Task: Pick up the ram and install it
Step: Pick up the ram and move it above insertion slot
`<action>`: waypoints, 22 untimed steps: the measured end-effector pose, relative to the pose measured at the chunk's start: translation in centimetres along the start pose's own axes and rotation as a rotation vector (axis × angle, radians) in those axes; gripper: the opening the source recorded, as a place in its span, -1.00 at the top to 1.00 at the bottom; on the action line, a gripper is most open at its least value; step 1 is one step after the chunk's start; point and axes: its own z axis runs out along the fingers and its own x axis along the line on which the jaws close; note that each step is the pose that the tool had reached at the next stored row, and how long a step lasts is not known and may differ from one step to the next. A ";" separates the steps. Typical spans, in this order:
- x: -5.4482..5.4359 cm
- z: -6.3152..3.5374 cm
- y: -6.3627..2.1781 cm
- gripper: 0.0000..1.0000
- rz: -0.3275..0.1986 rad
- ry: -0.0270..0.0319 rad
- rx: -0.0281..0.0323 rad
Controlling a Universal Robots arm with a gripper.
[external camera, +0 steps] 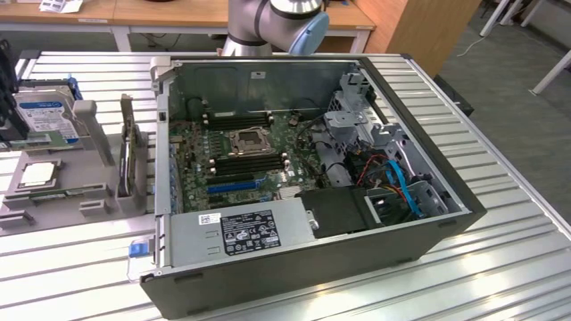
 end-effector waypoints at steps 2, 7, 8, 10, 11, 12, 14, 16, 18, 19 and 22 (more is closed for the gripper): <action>0.0 -0.33 0.01 0.76 0.000 0.0000 0.0000; 0.0 -1.13 0.03 0.76 0.000 0.0000 0.0000; 0.0 -1.30 0.03 0.76 0.000 0.0000 0.0000; 0.0 -1.67 0.04 0.76 0.000 0.0001 0.0000; -0.1 -1.85 0.04 0.76 0.000 0.0000 -0.0001; -0.1 -2.02 0.05 0.76 0.000 0.0000 -0.0001; -0.1 -2.36 0.05 0.76 0.000 0.0000 0.0001; -0.1 -2.70 0.06 0.76 0.000 0.0000 0.0000; -0.1 -2.98 0.07 0.76 0.000 0.0001 -0.0001; -0.1 -3.10 0.07 0.76 0.000 0.0000 0.0000; -0.1 -3.52 0.09 0.76 0.000 0.0000 0.0000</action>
